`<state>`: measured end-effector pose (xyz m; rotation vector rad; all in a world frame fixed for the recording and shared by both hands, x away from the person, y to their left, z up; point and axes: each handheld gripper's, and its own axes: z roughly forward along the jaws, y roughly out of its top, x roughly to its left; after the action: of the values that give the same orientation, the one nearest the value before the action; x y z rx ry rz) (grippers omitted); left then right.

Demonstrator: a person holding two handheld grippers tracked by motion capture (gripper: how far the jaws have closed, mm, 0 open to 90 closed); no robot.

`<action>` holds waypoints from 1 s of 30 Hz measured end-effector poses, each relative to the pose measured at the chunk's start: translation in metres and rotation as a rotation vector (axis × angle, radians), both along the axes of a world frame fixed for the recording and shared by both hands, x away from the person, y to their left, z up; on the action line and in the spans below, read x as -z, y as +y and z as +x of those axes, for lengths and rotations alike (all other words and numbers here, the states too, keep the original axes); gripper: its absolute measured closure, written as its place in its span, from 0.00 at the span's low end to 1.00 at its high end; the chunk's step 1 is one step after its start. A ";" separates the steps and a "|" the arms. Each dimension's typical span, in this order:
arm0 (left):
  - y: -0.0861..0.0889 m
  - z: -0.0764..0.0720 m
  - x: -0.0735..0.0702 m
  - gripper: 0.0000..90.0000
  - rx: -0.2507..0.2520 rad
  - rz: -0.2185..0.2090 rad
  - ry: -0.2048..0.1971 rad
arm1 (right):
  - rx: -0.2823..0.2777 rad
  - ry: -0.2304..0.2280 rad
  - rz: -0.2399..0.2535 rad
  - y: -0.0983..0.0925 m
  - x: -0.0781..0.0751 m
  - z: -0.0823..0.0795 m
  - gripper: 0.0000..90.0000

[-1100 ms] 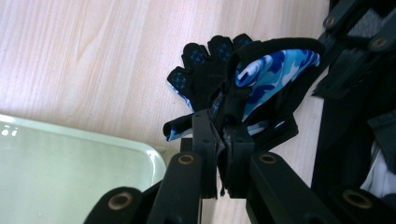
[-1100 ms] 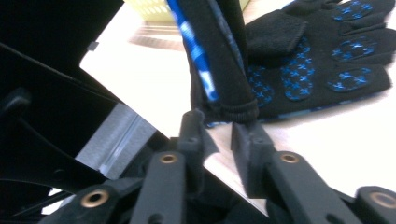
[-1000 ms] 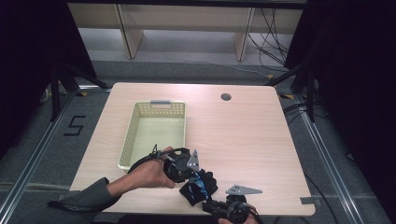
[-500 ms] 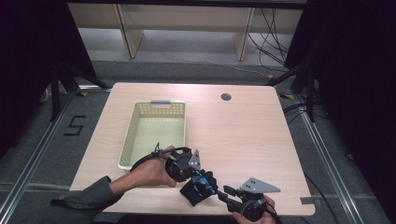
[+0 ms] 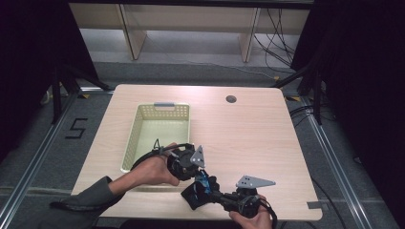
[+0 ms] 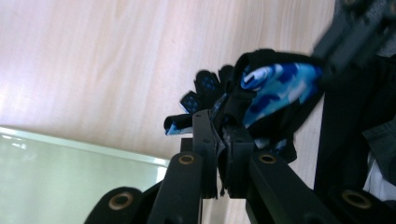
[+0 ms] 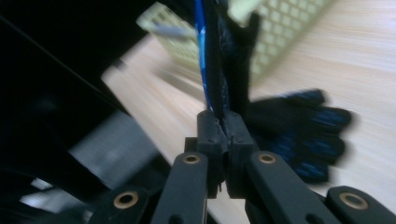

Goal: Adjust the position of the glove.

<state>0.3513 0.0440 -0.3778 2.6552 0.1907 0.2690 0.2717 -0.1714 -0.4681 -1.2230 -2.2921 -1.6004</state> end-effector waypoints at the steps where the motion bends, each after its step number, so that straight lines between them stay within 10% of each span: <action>1: -0.001 -0.001 -0.004 0.95 0.001 -0.003 -0.015 | -0.003 0.007 0.048 0.002 0.001 0.000 0.98; 6: -0.018 -0.005 0.008 0.95 0.037 0.095 -0.039 | 0.036 0.065 0.144 0.022 0.016 -0.004 0.98; 13: -0.049 -0.004 0.051 0.93 0.069 0.189 -0.027 | 0.069 0.117 0.019 0.027 0.045 -0.001 0.97; 21: -0.071 -0.003 0.068 0.80 0.084 0.188 -0.015 | 0.107 0.149 -0.081 0.016 0.049 -0.006 0.73; 30: -0.060 -0.007 0.040 0.56 0.023 0.080 -0.040 | 0.167 0.115 -0.081 -0.008 0.039 -0.020 0.54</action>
<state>0.3439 -0.0156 -0.4180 2.7268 0.1393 0.3286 0.2521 -0.1797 -0.5075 -1.5195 -2.2569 -1.4556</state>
